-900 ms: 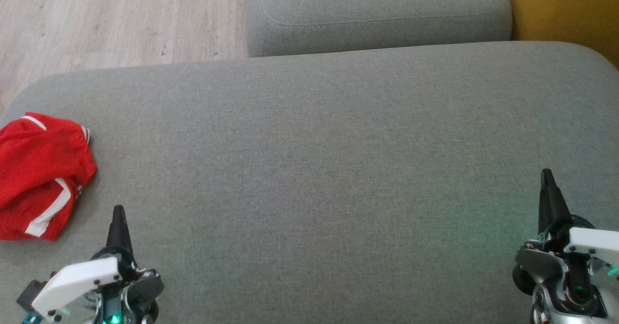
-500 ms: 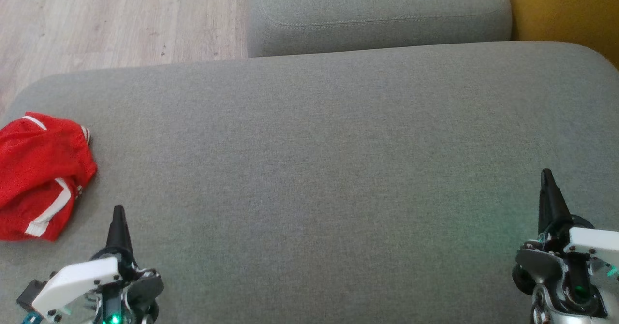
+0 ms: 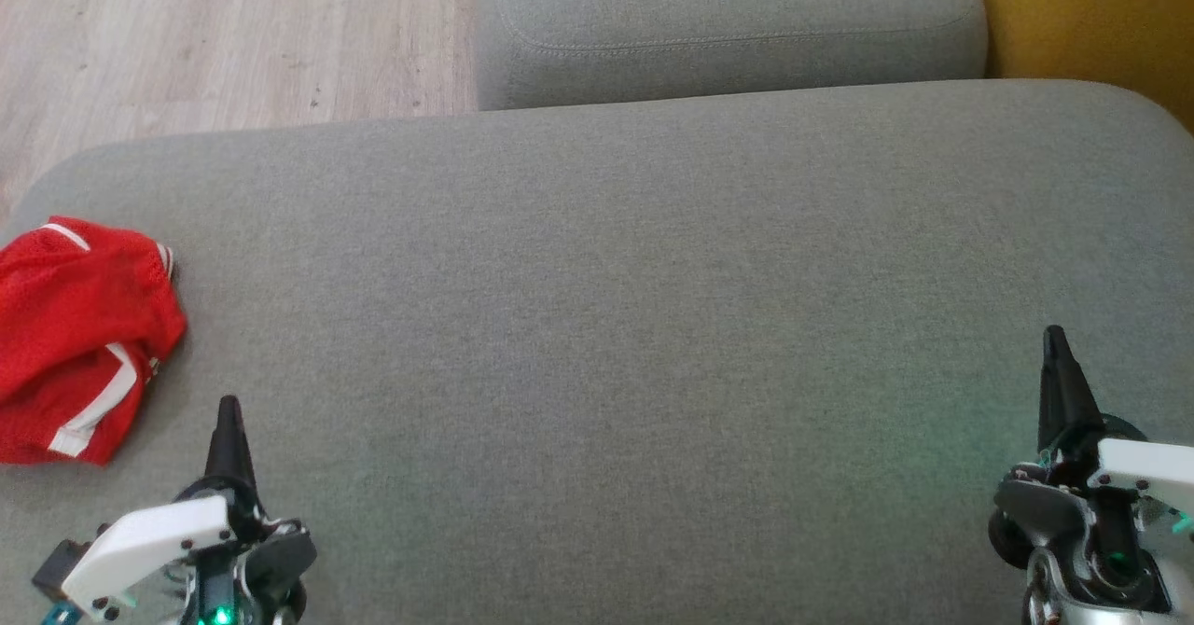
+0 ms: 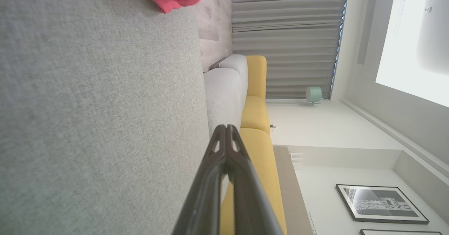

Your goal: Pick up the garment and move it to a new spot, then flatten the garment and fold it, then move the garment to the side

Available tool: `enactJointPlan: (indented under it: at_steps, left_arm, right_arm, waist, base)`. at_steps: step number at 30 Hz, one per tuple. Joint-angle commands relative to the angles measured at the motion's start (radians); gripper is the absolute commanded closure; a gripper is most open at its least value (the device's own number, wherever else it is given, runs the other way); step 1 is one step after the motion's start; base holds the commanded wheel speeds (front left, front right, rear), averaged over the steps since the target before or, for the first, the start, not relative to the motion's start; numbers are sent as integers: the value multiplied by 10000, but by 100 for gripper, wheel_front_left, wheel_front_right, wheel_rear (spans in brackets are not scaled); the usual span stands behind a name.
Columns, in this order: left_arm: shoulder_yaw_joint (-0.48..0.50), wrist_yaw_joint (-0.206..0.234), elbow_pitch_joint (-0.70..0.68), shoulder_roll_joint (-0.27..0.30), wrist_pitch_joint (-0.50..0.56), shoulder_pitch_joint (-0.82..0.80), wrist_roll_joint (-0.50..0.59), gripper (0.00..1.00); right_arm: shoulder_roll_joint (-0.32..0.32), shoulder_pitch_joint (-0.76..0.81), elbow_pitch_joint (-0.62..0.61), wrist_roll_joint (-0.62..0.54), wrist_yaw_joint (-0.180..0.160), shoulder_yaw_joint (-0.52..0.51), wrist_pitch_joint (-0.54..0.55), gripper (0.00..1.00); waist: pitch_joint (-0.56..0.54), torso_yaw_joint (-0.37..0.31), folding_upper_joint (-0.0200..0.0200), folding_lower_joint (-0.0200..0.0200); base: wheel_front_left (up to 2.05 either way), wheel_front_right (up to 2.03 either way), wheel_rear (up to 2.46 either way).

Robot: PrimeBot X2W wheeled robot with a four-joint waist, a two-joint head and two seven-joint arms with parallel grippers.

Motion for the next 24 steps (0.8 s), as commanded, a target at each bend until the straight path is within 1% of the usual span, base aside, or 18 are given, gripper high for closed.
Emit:
enactJointPlan:
  at_steps: [1,6,7,9,15,24]
  left_arm:
    - [393,-63,-377,51,71,-264,-55,100]
    - [393,-63,-377,51,71,-264,-55,100]
    - [-12,11,41,-1,-8,2,4,0]
    - [-65,11,300,-8,-14,98,8,0]
    - [-150,8,300,77,-190,23,332,0]
    - [-351,2,347,252,-485,-155,1494,0]
  right_arm:
    - [-43,-205,-386,70,-7,205,58,100]
    - [-43,-205,-386,70,-7,205,58,100]
    - [5,-1,41,-6,0,3,0,0]
    - [23,55,332,-8,0,14,-1,0]
    - [-75,-25,232,-202,0,142,-109,0]
    - [-420,-284,275,-1044,-1,643,-479,0]
  waist:
    - [0,0,0,0]
    - [0,0,0,0]
    - [0,0,0,0]
    - [1,0,0,0]
    - [8,2,0,0]
    - [36,7,0,0]
  base:
    - [0,0,0]
    - [0,0,0]
    - [0,0,0]
    - [0,0,0]
    - [0,0,0]
    - [0,0,0]
